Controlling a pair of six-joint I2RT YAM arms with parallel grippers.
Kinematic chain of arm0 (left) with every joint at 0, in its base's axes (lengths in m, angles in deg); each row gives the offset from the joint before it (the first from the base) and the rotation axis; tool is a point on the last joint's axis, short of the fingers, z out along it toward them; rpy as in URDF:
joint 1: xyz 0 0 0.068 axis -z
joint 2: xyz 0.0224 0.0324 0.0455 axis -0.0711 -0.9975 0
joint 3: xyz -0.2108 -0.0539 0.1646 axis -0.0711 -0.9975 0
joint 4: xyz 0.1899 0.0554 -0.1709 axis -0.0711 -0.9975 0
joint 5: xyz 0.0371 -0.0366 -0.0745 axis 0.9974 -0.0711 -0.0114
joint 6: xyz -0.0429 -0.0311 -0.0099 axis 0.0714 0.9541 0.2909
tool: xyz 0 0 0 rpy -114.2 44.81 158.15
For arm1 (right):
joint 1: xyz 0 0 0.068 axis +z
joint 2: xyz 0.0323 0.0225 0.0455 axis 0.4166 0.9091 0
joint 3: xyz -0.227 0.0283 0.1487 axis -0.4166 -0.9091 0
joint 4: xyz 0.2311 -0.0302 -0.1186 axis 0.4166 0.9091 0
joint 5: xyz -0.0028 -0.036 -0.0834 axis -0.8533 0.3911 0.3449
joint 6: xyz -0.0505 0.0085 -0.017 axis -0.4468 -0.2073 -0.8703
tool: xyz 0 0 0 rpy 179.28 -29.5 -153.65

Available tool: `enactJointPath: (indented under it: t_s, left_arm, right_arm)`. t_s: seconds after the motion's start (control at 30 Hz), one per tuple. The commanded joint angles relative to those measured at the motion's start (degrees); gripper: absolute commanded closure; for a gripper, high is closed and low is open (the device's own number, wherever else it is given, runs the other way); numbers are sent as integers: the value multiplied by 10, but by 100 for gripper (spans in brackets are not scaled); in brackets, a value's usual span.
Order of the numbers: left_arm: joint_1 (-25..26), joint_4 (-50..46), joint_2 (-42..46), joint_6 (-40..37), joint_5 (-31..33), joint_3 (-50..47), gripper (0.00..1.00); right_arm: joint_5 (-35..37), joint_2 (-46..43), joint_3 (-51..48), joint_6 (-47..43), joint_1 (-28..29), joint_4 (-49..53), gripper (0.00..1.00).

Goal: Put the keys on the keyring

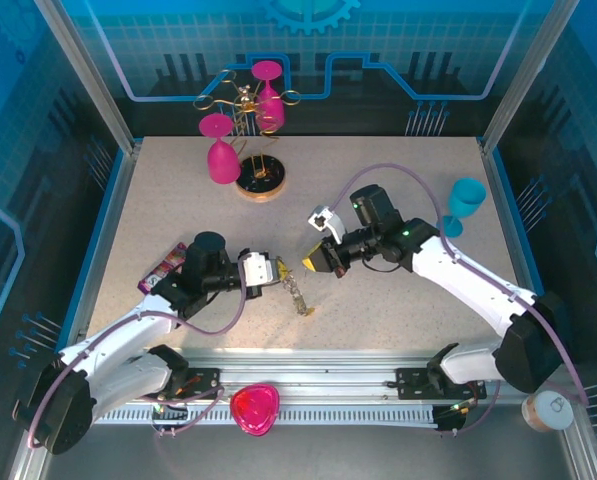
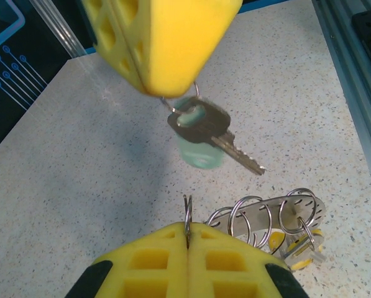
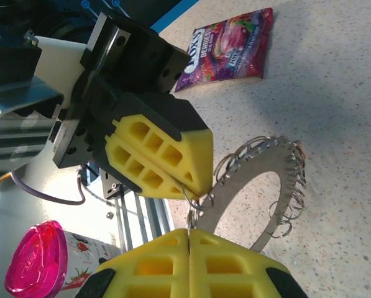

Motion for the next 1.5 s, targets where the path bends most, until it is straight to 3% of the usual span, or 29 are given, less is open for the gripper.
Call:
enactJointPath:
  t_s: [0.0,0.2,0.47,0.83,1.47]
  left_arm:
    - [13,6,1,-46,-9,13,100]
    - [44,-14,5,-124,34,15,100]
    - [70,9,12,-185,80,-1,100]
    - [74,15,8,-187,75,-2,100]
    - [75,15,6,-189,73,0,100]
  right_arm:
    - [-16,15,22,-14,16,9,100]
    - [-10,37,40,-48,25,44,100]
    - [65,18,28,-166,35,91,100]
    - [58,36,41,-227,50,112,100]
    - [53,56,60,-220,56,92,100]
